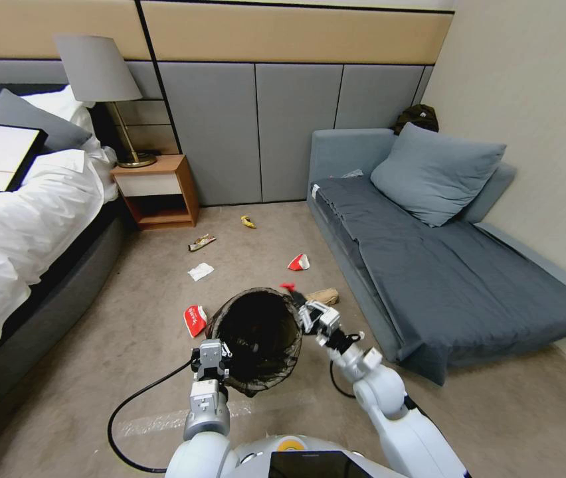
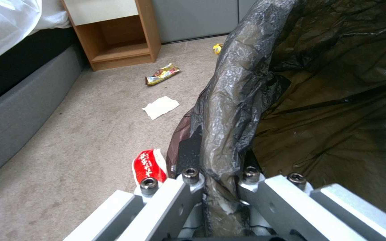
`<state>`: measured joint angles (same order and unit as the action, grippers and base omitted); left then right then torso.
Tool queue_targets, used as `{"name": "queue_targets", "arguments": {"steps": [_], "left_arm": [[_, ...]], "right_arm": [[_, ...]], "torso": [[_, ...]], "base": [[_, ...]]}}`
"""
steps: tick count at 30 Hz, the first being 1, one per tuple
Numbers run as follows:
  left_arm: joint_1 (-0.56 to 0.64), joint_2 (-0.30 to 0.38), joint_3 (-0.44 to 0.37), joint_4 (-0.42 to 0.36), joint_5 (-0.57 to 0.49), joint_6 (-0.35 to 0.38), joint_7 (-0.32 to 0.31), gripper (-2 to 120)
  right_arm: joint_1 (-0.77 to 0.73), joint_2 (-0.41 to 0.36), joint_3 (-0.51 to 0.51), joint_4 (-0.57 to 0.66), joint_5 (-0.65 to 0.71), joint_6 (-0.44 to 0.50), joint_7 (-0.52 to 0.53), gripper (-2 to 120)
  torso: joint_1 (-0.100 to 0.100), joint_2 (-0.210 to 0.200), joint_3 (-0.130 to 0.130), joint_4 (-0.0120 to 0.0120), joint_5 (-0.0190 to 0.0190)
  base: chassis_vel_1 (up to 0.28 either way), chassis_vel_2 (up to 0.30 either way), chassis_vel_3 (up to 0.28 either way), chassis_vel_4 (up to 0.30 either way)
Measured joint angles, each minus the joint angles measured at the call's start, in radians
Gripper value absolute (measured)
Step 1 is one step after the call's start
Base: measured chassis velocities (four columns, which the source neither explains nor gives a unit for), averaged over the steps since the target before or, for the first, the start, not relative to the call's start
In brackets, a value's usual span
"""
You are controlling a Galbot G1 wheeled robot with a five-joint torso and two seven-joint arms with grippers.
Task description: Pick up the trash bin, then pick up the garbage from the floor and place it into the trash bin.
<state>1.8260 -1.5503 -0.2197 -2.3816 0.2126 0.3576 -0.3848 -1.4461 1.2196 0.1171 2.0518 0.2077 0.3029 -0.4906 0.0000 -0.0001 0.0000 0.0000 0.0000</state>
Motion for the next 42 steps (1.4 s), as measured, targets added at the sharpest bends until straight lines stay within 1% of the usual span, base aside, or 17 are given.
{"name": "queue_targets", "arguments": {"steps": [2, 13, 20, 21, 23, 24, 25, 26, 28, 30, 31, 34, 35, 36, 38, 40, 42], "left_arm": [[0.000, 0.000, 0.002, -0.001, 0.001, 0.000, 0.001, 0], [-0.003, -0.001, 0.006, -0.007, 0.004, 0.000, 0.002, 0], [-0.003, -0.002, 0.007, -0.010, 0.006, 0.000, 0.002, 0], [-0.002, -0.003, 0.007, -0.009, 0.007, 0.000, 0.001, 0], [-0.001, -0.005, 0.009, -0.010, 0.008, 0.000, 0.001, 0], [-0.001, -0.005, 0.009, -0.010, 0.008, 0.000, 0.001, 0], [0.000, -0.005, 0.009, -0.011, 0.008, 0.000, 0.001, 0], [0.001, -0.005, 0.008, -0.013, 0.008, 0.000, 0.001, 0], [0.001, -0.005, 0.006, -0.014, 0.008, 0.000, 0.001, 0], [0.002, -0.005, 0.005, -0.015, 0.008, 0.001, 0.001, 0], [0.002, -0.005, 0.005, -0.015, 0.008, 0.001, 0.001, 0], [0.002, -0.006, 0.004, -0.016, 0.008, 0.001, 0.001, 0], [0.001, -0.006, 0.004, -0.016, 0.008, 0.001, 0.001, 0], [0.001, -0.006, 0.004, -0.016, 0.008, 0.001, 0.001, 0], [-0.001, -0.006, 0.005, -0.015, 0.008, 0.001, 0.000, 0], [-0.002, -0.007, 0.006, -0.014, 0.008, 0.001, 0.000, 0], [-0.005, -0.007, 0.009, -0.010, 0.008, 0.001, 0.000, 0]], "right_arm": [[-0.003, 0.009, -0.029, -0.054, -0.029, 0.011, -0.001, 0], [0.016, 0.048, -0.049, -0.187, -0.066, 0.044, 0.027, 0], [0.039, 0.060, -0.050, -0.223, -0.075, 0.045, 0.059, 0], [0.044, 0.062, -0.050, -0.229, -0.079, 0.044, 0.063, 2], [0.060, 0.069, -0.049, -0.241, -0.081, 0.043, 0.077, 12], [0.060, 0.069, -0.049, -0.241, -0.081, 0.043, 0.077, 12], [0.065, 0.073, -0.047, -0.245, -0.081, 0.042, 0.079, 15], [0.070, 0.077, -0.046, -0.249, -0.081, 0.041, 0.081, 22], [0.074, 0.080, -0.045, -0.250, -0.081, 0.041, 0.082, 25], [0.081, 0.083, -0.044, -0.250, -0.079, 0.036, 0.084, 37], [0.081, 0.083, -0.044, -0.250, -0.079, 0.036, 0.084, 37], [0.086, 0.084, -0.042, -0.249, -0.079, 0.033, 0.085, 47], [0.088, 0.085, -0.038, -0.249, -0.079, 0.033, 0.086, 53], [0.088, 0.085, -0.038, -0.249, -0.079, 0.033, 0.086, 53], [0.089, 0.087, -0.026, -0.244, -0.077, 0.032, 0.087, 67], [0.088, 0.086, -0.024, -0.242, -0.077, 0.032, 0.087, 69], [0.080, 0.084, -0.018, -0.232, -0.077, 0.032, 0.087, 80]], "torso": [[0.000, 0.000, 0.000, 0.0000, 0.0000], [0.000, 0.000, 0.000, 0.0000, -0.0001], [0.000, 0.000, 0.000, 0.0000, -0.0001], [0.000, 0.000, 0.000, 0.0000, 0.0000], [0.000, 0.000, 0.000, 0.0000, 0.0000], [0.000, 0.000, 0.000, 0.0000, 0.0000], [0.000, 0.000, 0.000, 0.0000, 0.0000], [0.000, 0.000, 0.000, 0.0000, 0.0000], [0.000, 0.000, 0.000, 0.0000, 0.0000], [0.000, 0.000, 0.000, 0.0000, 0.0000], [0.000, 0.000, 0.000, 0.0000, 0.0000], [0.000, 0.000, 0.000, 0.0000, 0.0000], [0.000, 0.000, 0.000, 0.0000, 0.0000], [0.000, 0.000, 0.000, 0.0000, 0.0000], [0.000, 0.000, 0.000, 0.0000, 0.0000], [0.000, 0.000, 0.000, 0.0000, 0.0000], [0.000, 0.000, 0.000, 0.0000, 0.0000]], "base": [[0.000, 0.000, 0.000, 0.000], [0.000, 0.000, 0.000, 0.000], [0.000, 0.000, 0.000, 0.000], [0.000, 0.000, 0.000, 0.000], [0.000, 0.000, 0.000, 0.000], [0.000, 0.000, 0.000, 0.000], [0.000, 0.000, 0.000, 0.000], [0.000, 0.000, 0.000, 0.000], [0.000, 0.000, 0.000, 0.000], [0.000, 0.000, 0.000, 0.000], [0.000, 0.000, 0.000, 0.000], [0.000, 0.000, 0.000, 0.000], [0.000, 0.000, 0.000, 0.000], [0.000, 0.000, 0.000, 0.000], [0.000, 0.000, 0.000, 0.000], [0.000, 0.000, 0.000, 0.000], [0.000, 0.000, 0.000, 0.000]]}}
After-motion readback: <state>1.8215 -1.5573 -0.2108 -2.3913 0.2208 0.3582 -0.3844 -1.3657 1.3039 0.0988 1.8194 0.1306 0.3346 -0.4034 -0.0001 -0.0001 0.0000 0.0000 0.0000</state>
